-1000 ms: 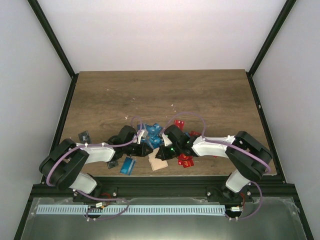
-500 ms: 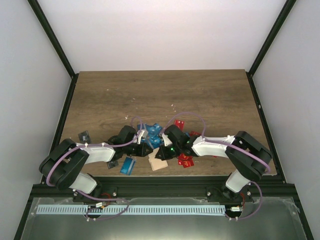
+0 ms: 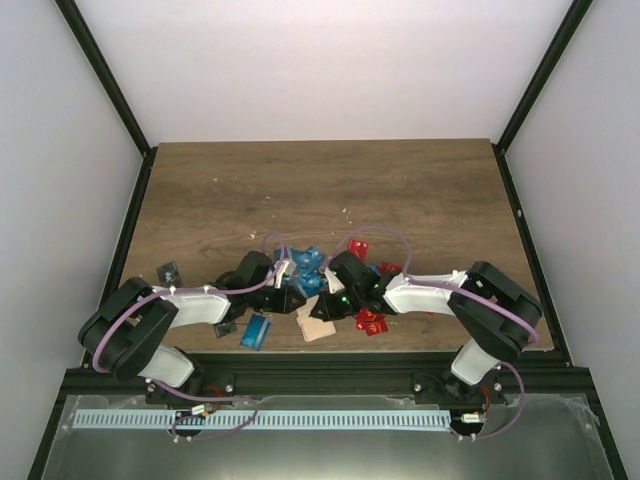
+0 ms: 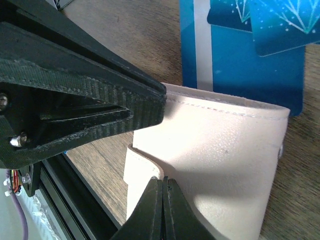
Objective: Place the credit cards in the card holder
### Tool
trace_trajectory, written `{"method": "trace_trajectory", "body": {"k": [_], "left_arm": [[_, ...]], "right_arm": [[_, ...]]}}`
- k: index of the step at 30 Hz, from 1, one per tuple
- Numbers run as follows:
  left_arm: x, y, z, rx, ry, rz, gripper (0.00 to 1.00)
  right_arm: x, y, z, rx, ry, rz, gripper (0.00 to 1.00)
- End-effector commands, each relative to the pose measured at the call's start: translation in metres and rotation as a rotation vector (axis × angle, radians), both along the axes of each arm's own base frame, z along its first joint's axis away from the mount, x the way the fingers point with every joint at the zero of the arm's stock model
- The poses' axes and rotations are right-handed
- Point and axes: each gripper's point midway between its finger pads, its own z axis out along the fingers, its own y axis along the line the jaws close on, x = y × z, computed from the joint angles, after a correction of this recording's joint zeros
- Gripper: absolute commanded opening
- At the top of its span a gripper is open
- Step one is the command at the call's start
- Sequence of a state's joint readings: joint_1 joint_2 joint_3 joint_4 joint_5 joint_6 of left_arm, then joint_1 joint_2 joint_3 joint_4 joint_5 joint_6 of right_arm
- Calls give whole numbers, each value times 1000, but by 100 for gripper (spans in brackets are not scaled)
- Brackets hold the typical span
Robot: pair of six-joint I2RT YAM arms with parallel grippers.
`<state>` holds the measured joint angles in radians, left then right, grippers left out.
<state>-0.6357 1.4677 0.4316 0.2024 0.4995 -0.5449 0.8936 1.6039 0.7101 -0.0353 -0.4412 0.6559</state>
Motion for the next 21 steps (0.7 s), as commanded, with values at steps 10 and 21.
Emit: {"method": "trace_trajectory", "body": {"k": [10,21], "left_arm": [[-2,10,-12,62,0,16,7],[-3,12,-12,70,-1,15,7]], "right_arm": [[-22,-15,-20,-64,71,3,1],[-39,-30,-42,-155,96,11,1]]}}
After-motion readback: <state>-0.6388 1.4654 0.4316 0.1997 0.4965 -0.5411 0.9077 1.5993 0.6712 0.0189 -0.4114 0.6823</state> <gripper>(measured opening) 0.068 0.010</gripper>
